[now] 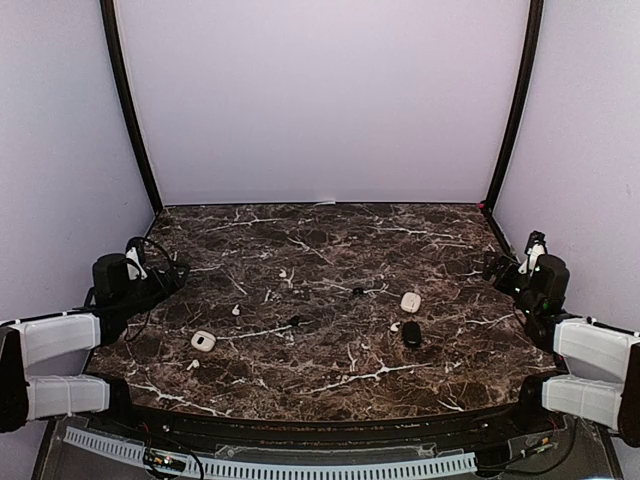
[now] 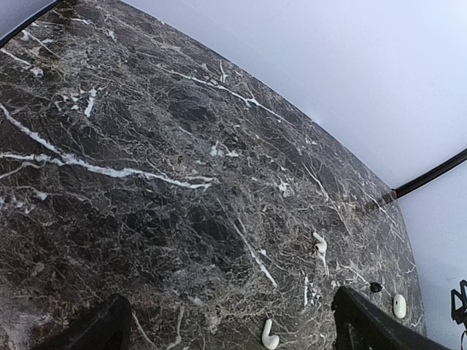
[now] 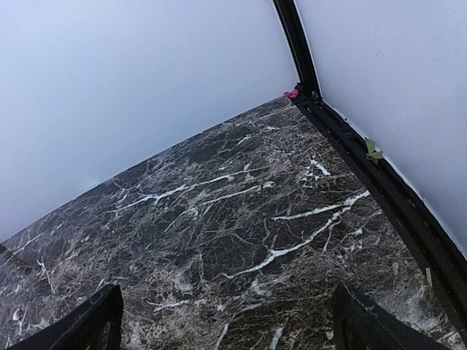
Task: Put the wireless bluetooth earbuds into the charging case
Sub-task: Pick up the charging case from the center of the board.
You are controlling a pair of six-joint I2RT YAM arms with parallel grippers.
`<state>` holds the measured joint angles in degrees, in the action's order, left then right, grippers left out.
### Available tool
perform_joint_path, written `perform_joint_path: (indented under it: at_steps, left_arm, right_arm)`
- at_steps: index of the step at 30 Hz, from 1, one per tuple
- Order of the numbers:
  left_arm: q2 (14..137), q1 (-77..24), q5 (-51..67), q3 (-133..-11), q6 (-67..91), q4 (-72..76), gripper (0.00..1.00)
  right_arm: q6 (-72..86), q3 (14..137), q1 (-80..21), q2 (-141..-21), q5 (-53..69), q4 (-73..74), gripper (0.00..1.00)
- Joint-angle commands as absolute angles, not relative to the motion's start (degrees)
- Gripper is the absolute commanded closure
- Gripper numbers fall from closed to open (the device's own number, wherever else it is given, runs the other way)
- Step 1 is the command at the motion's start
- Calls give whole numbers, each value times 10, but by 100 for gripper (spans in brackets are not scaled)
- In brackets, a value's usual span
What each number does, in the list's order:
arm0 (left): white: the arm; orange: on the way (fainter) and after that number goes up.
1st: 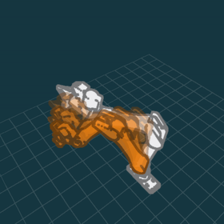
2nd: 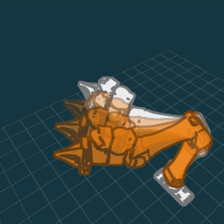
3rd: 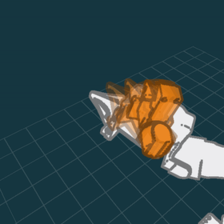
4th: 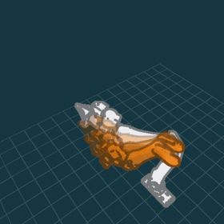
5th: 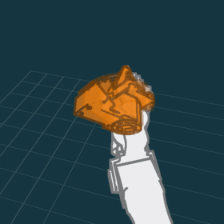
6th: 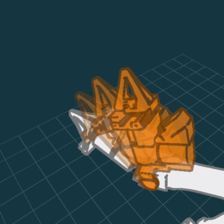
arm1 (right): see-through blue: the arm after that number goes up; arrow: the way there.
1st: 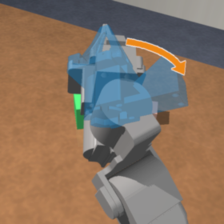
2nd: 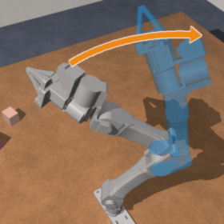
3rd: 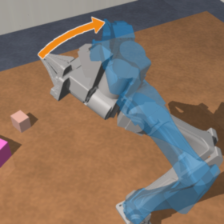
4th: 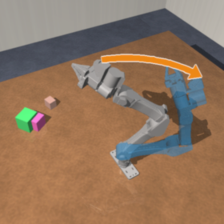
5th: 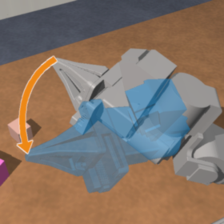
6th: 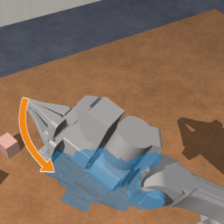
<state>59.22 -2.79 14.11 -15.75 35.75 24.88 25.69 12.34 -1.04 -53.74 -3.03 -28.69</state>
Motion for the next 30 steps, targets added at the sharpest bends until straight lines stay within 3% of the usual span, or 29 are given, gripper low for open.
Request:
perform_joint_path:
  at_steps: [1,6,13,19,30]
  left_arm:
    - [561,-29,148,-155,349,247,1]
    - [555,-30,158,-157,340,248,1]
    - [593,-31,295,-144,320,357,1]
    - [618,-33,348,-145,321,417,1]
    - [582,-51,331,-91,297,538,2]
  right_arm:
    - [297,139,-10,-537,-61,-265,1]
    - [368,238,-9,-543,-77,-75,1]
    - [298,310,-12,-600,14,38,3]
    - [321,381,-149,-653,-116,172,1]
    - [432,400,-302,-715,-116,195,1]
